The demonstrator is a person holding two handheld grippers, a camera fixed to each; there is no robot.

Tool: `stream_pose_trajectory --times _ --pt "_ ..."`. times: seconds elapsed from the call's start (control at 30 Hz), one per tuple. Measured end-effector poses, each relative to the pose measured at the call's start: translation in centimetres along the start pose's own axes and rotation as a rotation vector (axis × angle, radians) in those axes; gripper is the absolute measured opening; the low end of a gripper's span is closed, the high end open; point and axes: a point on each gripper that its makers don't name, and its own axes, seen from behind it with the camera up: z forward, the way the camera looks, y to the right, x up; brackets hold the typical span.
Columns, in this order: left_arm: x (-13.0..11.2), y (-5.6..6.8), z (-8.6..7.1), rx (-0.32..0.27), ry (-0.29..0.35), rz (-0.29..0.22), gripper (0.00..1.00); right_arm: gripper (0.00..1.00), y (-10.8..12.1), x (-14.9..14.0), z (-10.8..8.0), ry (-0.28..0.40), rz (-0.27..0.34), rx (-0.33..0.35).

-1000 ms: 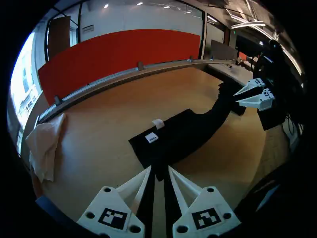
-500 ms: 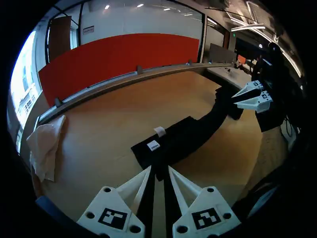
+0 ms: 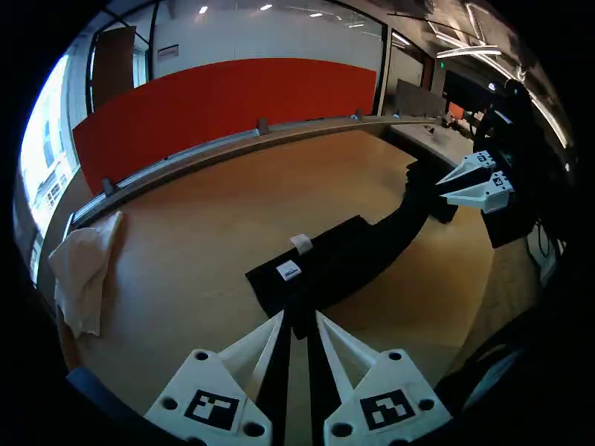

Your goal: Fold towel

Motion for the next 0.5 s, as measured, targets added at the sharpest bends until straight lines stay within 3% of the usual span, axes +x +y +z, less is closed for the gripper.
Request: stream_pose_trajectory --times 0.5 --pt "-1.5 -0.5 3.3 0.005 -0.052 -0.035 0.14 0.17 0.6 -3.1 2.9 -0.079 0.032 0.017"
